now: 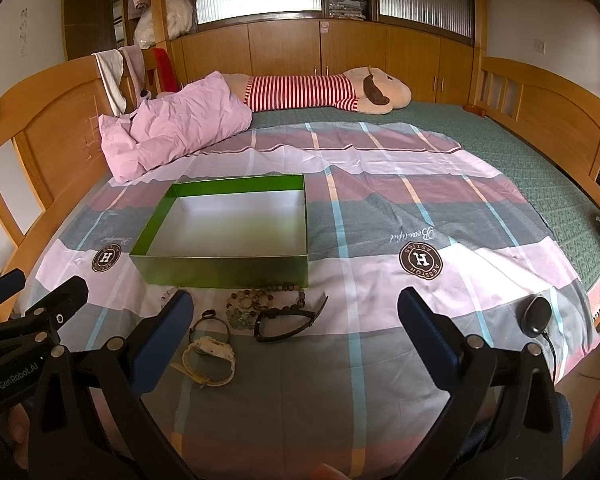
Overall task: Organize jewelry
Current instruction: 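Grasp the white watch with the left tool while the right tool grasps the black watch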
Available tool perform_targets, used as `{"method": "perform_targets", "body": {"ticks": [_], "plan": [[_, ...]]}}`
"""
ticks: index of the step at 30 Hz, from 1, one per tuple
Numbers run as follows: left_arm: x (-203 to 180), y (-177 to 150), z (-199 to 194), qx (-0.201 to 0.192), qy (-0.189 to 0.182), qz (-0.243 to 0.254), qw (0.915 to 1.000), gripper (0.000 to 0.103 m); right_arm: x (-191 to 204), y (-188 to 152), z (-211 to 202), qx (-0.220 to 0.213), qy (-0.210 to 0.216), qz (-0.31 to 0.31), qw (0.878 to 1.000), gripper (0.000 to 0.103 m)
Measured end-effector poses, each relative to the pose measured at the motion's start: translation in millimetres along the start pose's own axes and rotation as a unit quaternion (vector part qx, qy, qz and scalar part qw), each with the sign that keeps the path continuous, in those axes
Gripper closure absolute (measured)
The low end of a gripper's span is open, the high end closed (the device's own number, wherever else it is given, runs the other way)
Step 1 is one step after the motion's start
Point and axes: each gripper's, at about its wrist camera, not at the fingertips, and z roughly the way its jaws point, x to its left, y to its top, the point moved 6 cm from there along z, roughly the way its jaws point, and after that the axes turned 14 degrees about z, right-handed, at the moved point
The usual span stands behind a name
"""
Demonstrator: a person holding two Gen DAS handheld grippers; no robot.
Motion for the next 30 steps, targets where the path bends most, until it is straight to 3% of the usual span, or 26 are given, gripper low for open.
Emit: {"method": "perform_targets", "body": {"ticks": [12, 18, 22, 27, 29, 30], "plan": [[-3, -5, 23, 0.017, -0.017, -0.003, 0.9997, 0.004, -6, -3, 17, 0.026, 0.002, 0.005, 1.0, 0.003], [5, -48, 88, 0.098, -0.035, -0.032, 0.994, 0.004, -52, -24, 79, 0.11, -0.056, 0.042, 0.991, 0.003], [2, -76, 116, 0.143, -0.056, -0.037, 0.9874, 0.014, -62, -44, 108, 0.164, -0.048, 0.057, 0.984, 0.019], [-17, -76, 127, 0.149, -0.083, -0.018, 0.9853, 0.021, -35, -53, 134, 0.179, -0.023, 0.021, 0.983, 0.035], [-29, -75, 131, 0.152, -0.092, -0.002, 0.9841, 0.024, -28, -52, 146, 0.176, -0.019, 0.011, 0.984, 0.049], [-35, -75, 134, 0.155, -0.096, 0.004, 0.9832, 0.027, -25, -52, 154, 0.178, -0.015, 0.009, 0.984, 0.05]]}}
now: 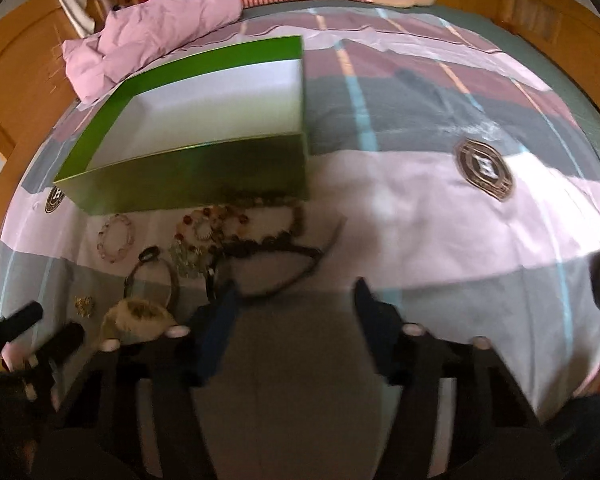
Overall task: Organize jewelry
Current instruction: 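Grasp the white watch with the left tool while the right tool grasps the black watch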
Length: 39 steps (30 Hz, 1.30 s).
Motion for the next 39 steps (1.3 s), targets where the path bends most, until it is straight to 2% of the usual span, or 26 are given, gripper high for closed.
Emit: {"method": "perform_targets", "body": {"ticks": [4, 5, 6, 7, 9, 10, 11, 14, 19, 21, 22, 23, 24, 25, 26, 27, 28, 30, 32, 37, 39], "plan": [[-20, 2, 17, 0.02, -0.018, 0.023, 0.9994, 0.027, 2, 4, 25, 0.014, -0.028, -0.018, 0.999, 0.05], [-24, 2, 23, 0.028, -0.021, 0.025, 0.9991, 0.03, 0, 4, 32, 0.019, -0.037, -0.023, 0.999, 0.05], [-25, 1, 27, 0.033, -0.023, 0.026, 0.9989, 0.038, 0, 3, 36, 0.022, -0.037, -0.026, 0.999, 0.052], [-28, -1, 34, 0.042, -0.028, 0.025, 0.9984, 0.044, -1, 1, 40, 0.026, -0.035, -0.03, 0.999, 0.066], [-29, -6, 44, 0.059, -0.041, 0.016, 0.9973, 0.068, 0, -2, 41, 0.022, -0.036, -0.049, 0.998, 0.077], [-27, -7, 47, 0.062, -0.042, 0.01, 0.9971, 0.07, 1, -3, 38, 0.019, -0.035, -0.057, 0.998, 0.088], [-24, -8, 48, 0.062, -0.042, 0.002, 0.9972, 0.078, 1, -3, 35, 0.018, -0.031, -0.06, 0.998, 0.09], [-17, -9, 41, 0.059, -0.052, -0.008, 0.9968, 0.084, 0, -7, 21, 0.025, -0.004, -0.072, 0.997, 0.096], [-1, -22, 24, 0.06, -0.027, 0.001, 0.9978, 0.085, -5, -21, 0, 0.046, 0.039, -0.083, 0.995, 0.096], [5, -30, 20, 0.068, -0.018, 0.005, 0.9975, 0.084, -11, -26, -2, 0.051, 0.039, -0.084, 0.994, 0.096], [8, -34, 20, 0.072, -0.012, 0.003, 0.9974, 0.083, -16, -29, -1, 0.052, 0.034, -0.083, 0.995, 0.092], [9, -36, 21, 0.074, -0.009, 0.001, 0.9972, 0.079, -19, -30, 1, 0.052, 0.029, -0.08, 0.995, 0.081], [10, -38, 21, 0.076, -0.004, 0.0, 0.9971, 0.074, -26, -30, 3, 0.05, 0.013, -0.073, 0.996, 0.074], [10, -40, 19, 0.075, -0.001, 0.0, 0.9972, 0.071, -26, -32, 4, 0.049, 0.008, -0.07, 0.996, 0.061], [11, -43, 18, 0.076, 0.001, 0.0, 0.9971, 0.065, -29, -32, 3, 0.049, 0.008, -0.064, 0.997, 0.056], [9, -43, 17, 0.074, 0.002, 0.002, 0.9973, 0.056, -31, -32, 0, 0.048, 0.014, -0.06, 0.997, 0.056], [6, -42, 16, 0.072, 0.003, 0.006, 0.9974, 0.054, -32, -32, -2, 0.046, 0.013, -0.062, 0.997, 0.056], [-1, -38, 17, 0.068, 0.006, 0.013, 0.9976, 0.043, -32, -34, -8, 0.039, 0.011, -0.067, 0.997, 0.055], [-7, -34, 13, 0.055, 0.005, 0.021, 0.9983, 0.034, -29, -34, -16, 0.036, 0.028, -0.067, 0.997, 0.048], [-12, -33, 12, 0.053, 0.004, 0.025, 0.9983, 0.033, -14, -39, -25, 0.033, 0.059, -0.087, 0.994, 0.048], [-11, -35, 13, 0.056, 0.008, 0.023, 0.9981, 0.026, -1, -42, -19, 0.039, 0.062, -0.1, 0.992, 0.044]]}}
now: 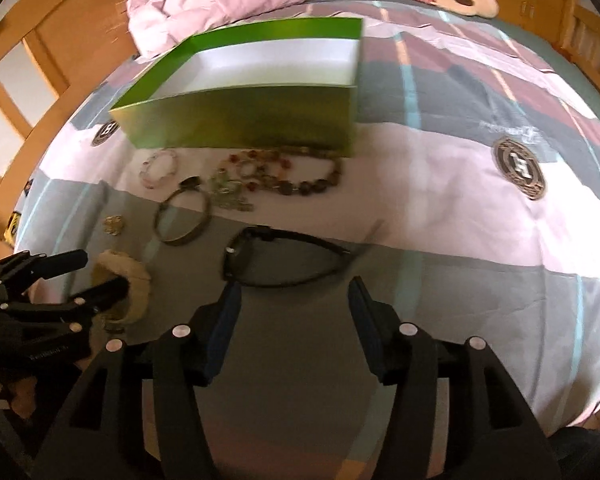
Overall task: Organize jewelry
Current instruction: 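Grasp the white watch with the left tool while the right tool grasps the black watch, then carry both watches into the green box and open both tools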
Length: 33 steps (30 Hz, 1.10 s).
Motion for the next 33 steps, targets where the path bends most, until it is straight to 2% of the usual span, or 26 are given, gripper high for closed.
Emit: {"method": "perform_targets", "body": {"ticks": [1, 2, 4, 7, 9, 15, 19, 21, 24, 25, 26, 27, 29, 33], "plan": [[0, -1, 1, 0.002, 0.003, 0.0, 1.0, 0.025, 4, 2, 3, -0.003, -0.003, -0.005, 1.0, 0.037], [0, -1, 1, 0.002, 0.004, 0.0, 1.0, 0.025, 6, 2, 5, -0.004, -0.006, -0.009, 1.0, 0.034], [0, -2, 2, 0.004, 0.005, -0.001, 1.0, 0.025, 12, 7, 5, -0.004, -0.005, -0.012, 1.0, 0.034], [2, -3, 1, 0.001, 0.005, -0.004, 1.0, 0.025, 23, 12, -5, -0.008, 0.031, -0.019, 0.999, 0.034], [5, -3, 2, 0.001, 0.006, -0.008, 1.0, 0.025, 30, 11, -4, -0.001, 0.038, -0.034, 0.999, 0.035], [10, -7, -5, -0.005, 0.001, -0.016, 0.9999, 0.025, 37, 1, 29, 0.026, 0.008, -0.061, 0.998, 0.035], [15, -10, 0, 0.005, 0.008, -0.022, 0.9997, 0.026, 39, -6, 46, 0.031, -0.016, -0.082, 0.996, 0.037], [15, -12, 7, 0.015, -0.003, -0.023, 0.9996, 0.047, 39, -7, 48, 0.026, -0.023, -0.089, 0.995, 0.043], [12, -16, 18, 0.029, -0.011, -0.025, 0.9992, 0.067, 40, -6, 48, 0.016, -0.026, -0.097, 0.995, 0.059], [11, -16, 19, 0.028, -0.007, -0.023, 0.9993, 0.068, 41, -5, 48, 0.014, -0.026, -0.099, 0.995, 0.069], [10, -15, 18, 0.025, -0.005, -0.022, 0.9994, 0.076, 42, -5, 48, 0.014, -0.023, -0.102, 0.994, 0.083], [9, -14, 18, 0.022, -0.008, -0.02, 0.9995, 0.09, 44, -6, 47, 0.014, -0.019, -0.107, 0.994, 0.086], [11, -13, 15, 0.019, -0.007, -0.024, 0.9995, 0.096, 46, -7, 44, 0.011, -0.022, -0.115, 0.993, 0.089], [14, -9, 3, 0.004, -0.004, -0.027, 0.9996, 0.096, 45, -3, 31, 0.005, -0.013, -0.107, 0.994, 0.09]]}}
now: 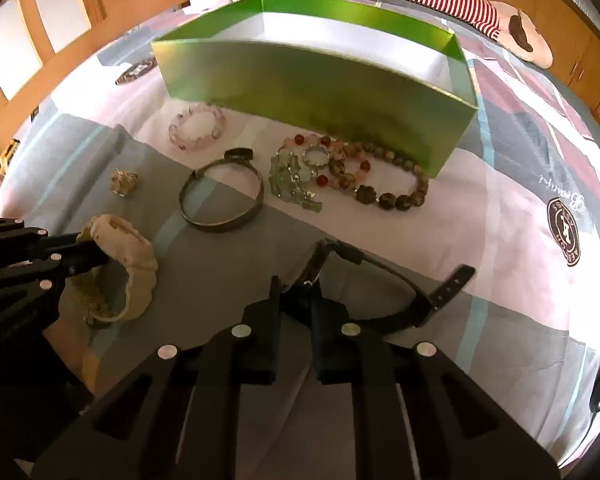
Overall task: Organize jewelry
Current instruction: 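Carry both watches into the green box and open both tools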
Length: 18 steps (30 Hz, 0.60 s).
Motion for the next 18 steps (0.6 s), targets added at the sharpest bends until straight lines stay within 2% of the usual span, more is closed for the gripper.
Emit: {"method": "perform_targets", "body": {"ticks": [3, 6, 9, 13, 16, 18], "plan": [[2, 9, -17, -0.02, -0.002, -0.002, 0.9998, 0.096, -7, 8, -22, -0.019, 0.006, 0.008, 1.0, 0.091], [7, 24, -38, -0.047, -0.005, -0.002, 0.9989, 0.095, -10, 34, -51, -0.055, 0.017, 0.014, 0.998, 0.091], [15, 60, -66, -0.091, -0.003, -0.001, 0.9958, 0.095, -12, 70, -82, -0.099, 0.023, 0.008, 0.995, 0.091], [33, 114, -95, -0.143, 0.02, 0.002, 0.9895, 0.095, -11, 139, -113, -0.162, 0.028, 0.005, 0.986, 0.091], [50, 161, -103, -0.167, 0.035, -0.004, 0.9853, 0.095, -12, 177, -117, -0.181, 0.034, 0.019, 0.983, 0.091], [57, 182, -97, -0.169, 0.042, -0.004, 0.9847, 0.094, -15, 199, -101, -0.177, 0.033, 0.034, 0.983, 0.09]]}}
